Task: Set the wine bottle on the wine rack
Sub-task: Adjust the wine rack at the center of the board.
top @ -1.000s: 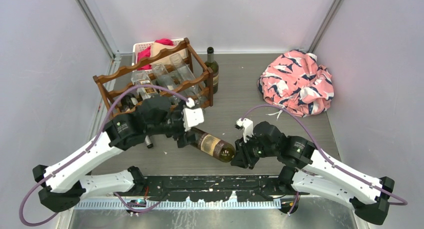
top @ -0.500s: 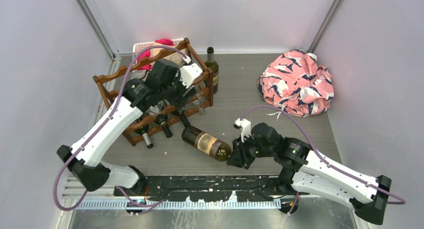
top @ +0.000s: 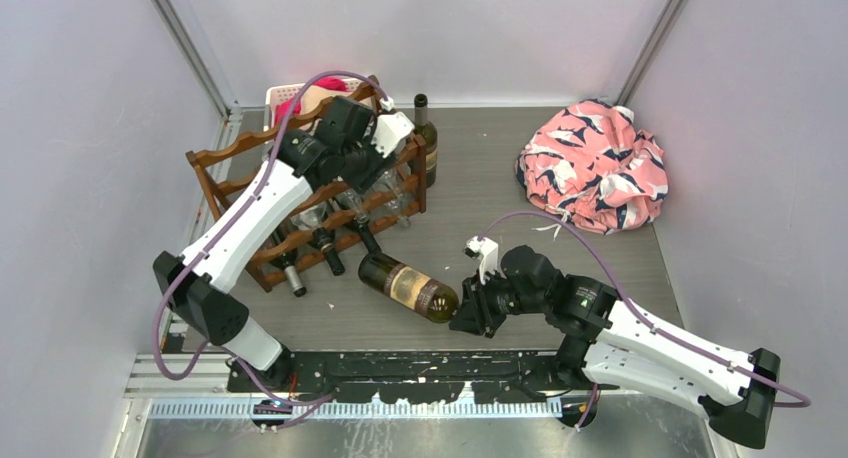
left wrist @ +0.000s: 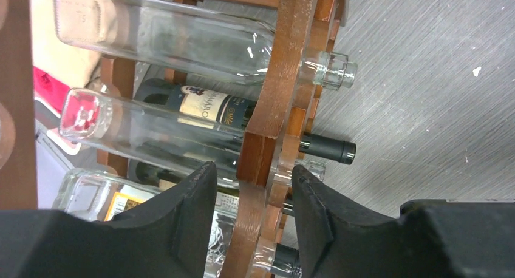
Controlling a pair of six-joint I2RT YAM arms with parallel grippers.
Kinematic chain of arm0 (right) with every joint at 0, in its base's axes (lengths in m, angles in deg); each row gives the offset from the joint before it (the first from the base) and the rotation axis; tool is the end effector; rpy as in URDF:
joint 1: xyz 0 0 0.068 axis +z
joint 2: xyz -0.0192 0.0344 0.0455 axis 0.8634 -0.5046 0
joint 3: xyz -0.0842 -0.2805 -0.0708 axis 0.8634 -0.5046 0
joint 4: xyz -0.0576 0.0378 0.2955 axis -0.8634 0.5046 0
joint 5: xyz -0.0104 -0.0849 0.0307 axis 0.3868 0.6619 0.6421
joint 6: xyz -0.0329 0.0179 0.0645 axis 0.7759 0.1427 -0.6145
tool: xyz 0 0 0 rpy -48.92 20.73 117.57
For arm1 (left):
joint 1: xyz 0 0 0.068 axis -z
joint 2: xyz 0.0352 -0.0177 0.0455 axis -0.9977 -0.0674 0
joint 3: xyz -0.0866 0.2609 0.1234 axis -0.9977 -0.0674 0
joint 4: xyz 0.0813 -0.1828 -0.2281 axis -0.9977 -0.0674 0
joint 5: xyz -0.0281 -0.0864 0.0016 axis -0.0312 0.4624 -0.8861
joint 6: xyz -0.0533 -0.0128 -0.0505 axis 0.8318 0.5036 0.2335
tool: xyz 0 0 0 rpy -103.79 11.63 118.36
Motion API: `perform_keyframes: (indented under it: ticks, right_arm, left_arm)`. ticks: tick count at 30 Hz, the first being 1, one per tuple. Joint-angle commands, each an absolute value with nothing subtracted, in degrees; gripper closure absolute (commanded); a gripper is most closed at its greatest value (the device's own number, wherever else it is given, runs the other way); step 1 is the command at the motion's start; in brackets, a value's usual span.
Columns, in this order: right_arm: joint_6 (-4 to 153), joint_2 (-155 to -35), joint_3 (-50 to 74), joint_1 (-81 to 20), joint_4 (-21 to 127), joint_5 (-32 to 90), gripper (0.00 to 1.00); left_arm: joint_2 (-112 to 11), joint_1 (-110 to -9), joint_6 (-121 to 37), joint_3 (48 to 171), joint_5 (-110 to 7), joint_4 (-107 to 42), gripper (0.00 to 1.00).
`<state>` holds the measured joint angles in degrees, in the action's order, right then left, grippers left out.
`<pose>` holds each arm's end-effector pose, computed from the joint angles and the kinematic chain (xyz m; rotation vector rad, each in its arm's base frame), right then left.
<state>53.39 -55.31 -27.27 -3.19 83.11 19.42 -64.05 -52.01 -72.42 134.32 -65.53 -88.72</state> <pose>0.0958 0.1786 0.2637 -0.7778 2.2806 1.0966 0.3241 -0.2119 0.4086 1.0106 2.1431 -0.0098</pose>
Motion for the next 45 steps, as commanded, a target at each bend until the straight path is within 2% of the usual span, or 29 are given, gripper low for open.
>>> perform_keyframes:
  ticks: [1, 5, 7, 11, 31, 45]
  right_arm:
    - [52.99, -53.14, -25.97, -3.17, 71.79, 17.46, 0.99]
    - [53.10, -53.31, -25.87, -3.16, 71.69, 16.61, 0.99]
    - [53.18, -53.20, -25.78, -3.13, 71.60, 16.48, 0.99]
    - [53.28, -53.34, -25.82, -3.15, 70.97, 16.26, 0.99]
    - [51.43, -57.48, -25.95, -2.75, 64.49, 13.18, 0.99]
    - [51.74, -60.07, -25.24, -1.41, 61.68, 13.34, 0.99]
  left_arm:
    - [-66.04, -53.18, -73.10, 137.63, -62.82, -90.36, 0.55]
    - [-67.45, -53.67, -72.20, 139.29, -60.13, -90.69, 0.72]
    - [-67.92, -53.68, -71.57, 140.23, -57.56, -90.69, 0.84]
    - [-68.67, -53.71, -70.47, 141.33, -55.12, -89.83, 0.90]
    - [-73.97, -53.71, -65.01, 147.18, -41.88, -88.03, 0.99]
    - [-75.49, -53.69, -62.59, 148.90, -38.11, -85.81, 1.00]
